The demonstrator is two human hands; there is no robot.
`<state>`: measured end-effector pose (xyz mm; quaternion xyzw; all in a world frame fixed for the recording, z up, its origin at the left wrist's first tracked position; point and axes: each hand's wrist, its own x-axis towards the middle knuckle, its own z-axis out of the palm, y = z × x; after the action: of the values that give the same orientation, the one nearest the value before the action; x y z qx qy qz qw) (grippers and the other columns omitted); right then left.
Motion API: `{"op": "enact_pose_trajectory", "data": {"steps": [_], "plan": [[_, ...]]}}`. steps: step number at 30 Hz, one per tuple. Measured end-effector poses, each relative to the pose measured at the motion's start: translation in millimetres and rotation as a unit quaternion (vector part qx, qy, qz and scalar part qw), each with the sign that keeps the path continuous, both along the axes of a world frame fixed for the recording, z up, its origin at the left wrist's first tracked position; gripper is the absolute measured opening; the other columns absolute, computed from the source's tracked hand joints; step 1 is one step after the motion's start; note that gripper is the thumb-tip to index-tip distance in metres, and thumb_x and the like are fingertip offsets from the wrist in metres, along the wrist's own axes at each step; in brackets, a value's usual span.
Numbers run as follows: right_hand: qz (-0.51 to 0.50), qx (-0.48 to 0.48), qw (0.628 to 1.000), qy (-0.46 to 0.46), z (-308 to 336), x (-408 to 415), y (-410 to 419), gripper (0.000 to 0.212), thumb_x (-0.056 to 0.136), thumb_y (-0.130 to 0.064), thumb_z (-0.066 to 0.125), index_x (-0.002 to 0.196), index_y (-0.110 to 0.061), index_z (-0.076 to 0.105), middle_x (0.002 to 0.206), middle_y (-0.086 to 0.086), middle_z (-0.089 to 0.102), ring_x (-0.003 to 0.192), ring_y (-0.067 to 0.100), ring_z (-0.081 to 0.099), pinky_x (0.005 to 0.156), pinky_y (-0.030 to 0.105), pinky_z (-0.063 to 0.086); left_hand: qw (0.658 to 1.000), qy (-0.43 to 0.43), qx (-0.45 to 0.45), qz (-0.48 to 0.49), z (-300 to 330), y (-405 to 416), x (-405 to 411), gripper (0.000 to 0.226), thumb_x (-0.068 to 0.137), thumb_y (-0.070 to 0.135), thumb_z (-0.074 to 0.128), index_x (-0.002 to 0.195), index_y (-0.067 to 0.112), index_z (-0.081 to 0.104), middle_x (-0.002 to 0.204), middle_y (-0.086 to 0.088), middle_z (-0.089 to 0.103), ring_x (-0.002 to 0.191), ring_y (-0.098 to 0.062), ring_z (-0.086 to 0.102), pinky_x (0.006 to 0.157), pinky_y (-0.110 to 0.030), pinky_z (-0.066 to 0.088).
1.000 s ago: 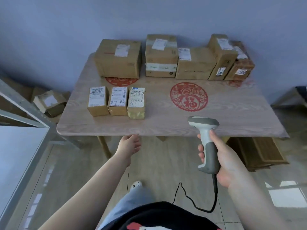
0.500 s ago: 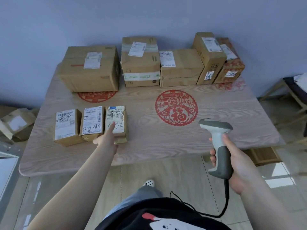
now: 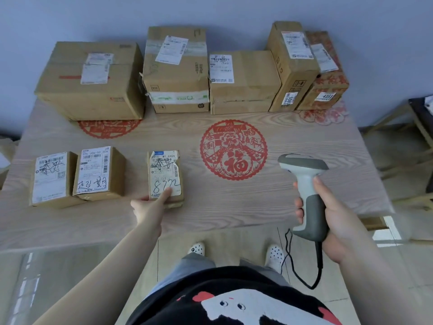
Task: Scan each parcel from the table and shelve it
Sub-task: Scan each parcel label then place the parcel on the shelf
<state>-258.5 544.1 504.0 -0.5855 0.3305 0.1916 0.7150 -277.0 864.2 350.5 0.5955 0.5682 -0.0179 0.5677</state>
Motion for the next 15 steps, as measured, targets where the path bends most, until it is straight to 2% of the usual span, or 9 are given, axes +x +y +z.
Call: {"op": "enact_pose_trajectory", "data": {"steps": [3,5,7,12,15], "plan": [[0.043,-0.004,0.999,0.001,1,19,-28,0.046,0.081,-0.057,0.058,0.104,-0.02,0.072,0.066,0.0,0.062,0.052,0.009,0.056,0.068,0.028,0.041,0.997,-0.02,0.043,-0.066,6,-39,11,0.066,0.074,0.023,0.087,0.112,0.016,0.034,0.124,-0.009,0.048,0.109,-0.027,0.052,0.087,-0.035,0.038],[0.071,-0.008,0.997,0.001,2,32,-53,0.047,0.078,-0.059,0.059,0.103,-0.021,0.073,0.067,0.001,0.061,0.053,0.01,0.055,0.065,0.03,0.041,0.988,-0.012,0.108,-0.11,10,-66,17,0.065,0.072,0.022,0.088,0.109,0.017,0.035,0.122,-0.008,0.041,0.112,-0.03,0.049,0.088,-0.037,0.039],[0.098,-0.008,0.995,-0.005,4,44,-83,0.044,0.082,-0.057,0.057,0.101,-0.022,0.073,0.067,0.001,0.06,0.053,0.011,0.054,0.064,0.03,0.04,0.985,-0.001,0.136,-0.103,12,-96,22,0.063,0.071,0.024,0.087,0.108,0.018,0.036,0.123,-0.009,0.039,0.113,-0.032,0.049,0.092,-0.042,0.042],[0.14,-0.024,0.99,-0.005,11,72,-163,0.041,0.093,-0.053,0.051,0.103,-0.019,0.072,0.065,0.0,0.06,0.054,0.012,0.052,0.066,0.03,0.039,0.996,-0.056,0.04,0.05,20,-180,27,0.063,0.073,0.024,0.087,0.111,0.017,0.038,0.13,-0.011,0.048,0.107,-0.027,0.054,0.093,-0.042,0.048],[0.155,-0.026,0.988,0.004,13,86,-199,0.041,0.093,-0.054,0.052,0.105,-0.02,0.072,0.066,0.0,0.062,0.055,0.012,0.055,0.069,0.029,0.042,0.991,-0.1,-0.039,0.083,28,-232,31,0.058,0.077,0.02,0.085,0.11,0.017,0.038,0.109,-0.005,0.057,0.092,-0.021,0.06,0.097,-0.044,0.053]]}}
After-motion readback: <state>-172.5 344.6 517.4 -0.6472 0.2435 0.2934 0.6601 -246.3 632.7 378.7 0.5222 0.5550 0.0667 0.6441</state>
